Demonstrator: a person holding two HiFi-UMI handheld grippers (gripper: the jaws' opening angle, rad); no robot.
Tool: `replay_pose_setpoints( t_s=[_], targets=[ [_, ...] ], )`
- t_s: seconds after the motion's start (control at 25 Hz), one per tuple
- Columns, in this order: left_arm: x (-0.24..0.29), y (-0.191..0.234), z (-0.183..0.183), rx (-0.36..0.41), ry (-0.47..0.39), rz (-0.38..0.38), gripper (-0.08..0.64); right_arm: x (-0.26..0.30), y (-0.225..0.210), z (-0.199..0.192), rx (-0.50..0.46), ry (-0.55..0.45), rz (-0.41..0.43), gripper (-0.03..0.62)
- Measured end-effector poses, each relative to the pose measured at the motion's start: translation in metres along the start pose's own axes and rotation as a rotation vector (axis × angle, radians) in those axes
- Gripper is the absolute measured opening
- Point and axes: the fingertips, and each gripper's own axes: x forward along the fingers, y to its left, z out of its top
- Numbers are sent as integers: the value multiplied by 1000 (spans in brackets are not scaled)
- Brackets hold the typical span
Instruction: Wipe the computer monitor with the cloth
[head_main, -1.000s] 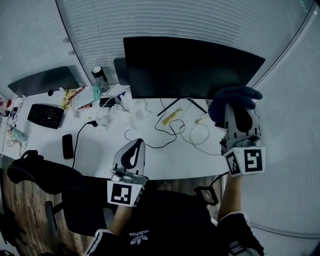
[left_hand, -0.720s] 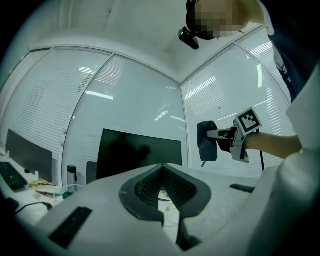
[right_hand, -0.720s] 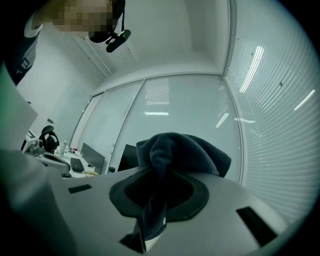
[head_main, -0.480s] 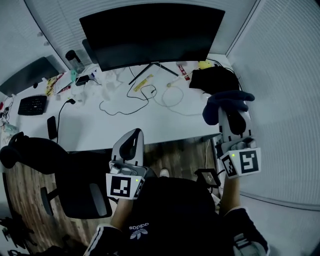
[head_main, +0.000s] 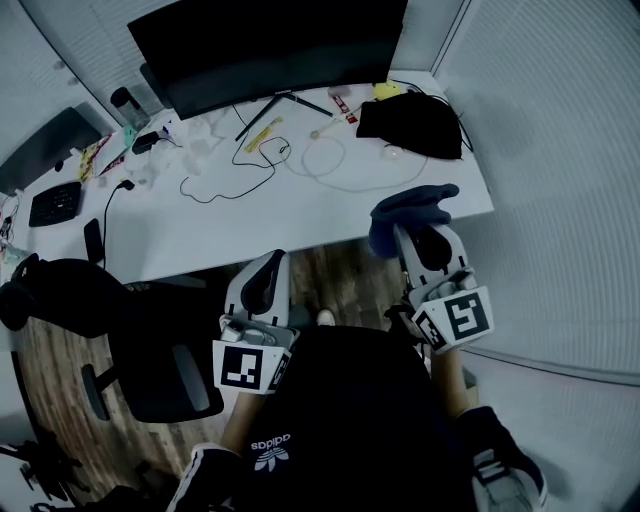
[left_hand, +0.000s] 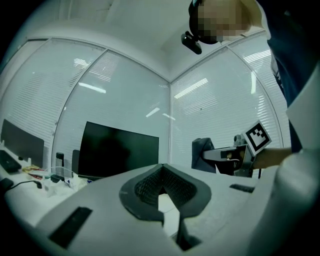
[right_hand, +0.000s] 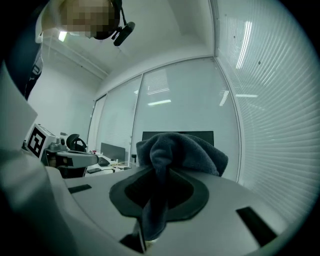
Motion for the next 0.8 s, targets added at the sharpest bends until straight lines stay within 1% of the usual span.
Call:
replay_pose_setpoints(
  t_s=[0.16, 0.28, 0.44, 0.56, 0.8],
  targets=[
    [-1, 2, -2, -5, 12, 0, 5, -6, 4, -19, 35, 37, -6, 46],
    [-2, 11, -1, 8, 14, 11, 5, -7, 10, -27, 53, 59, 1, 46],
    [-6, 23, 3, -5, 8, 43, 5, -6, 16, -31, 68, 73, 4, 47],
    [-12, 25, 3, 0, 5, 55, 5, -6, 20, -31, 73, 66, 11, 46],
    [-17, 24, 11, 12, -10, 70, 6, -10, 21, -27, 48, 59, 23, 46]
  ],
)
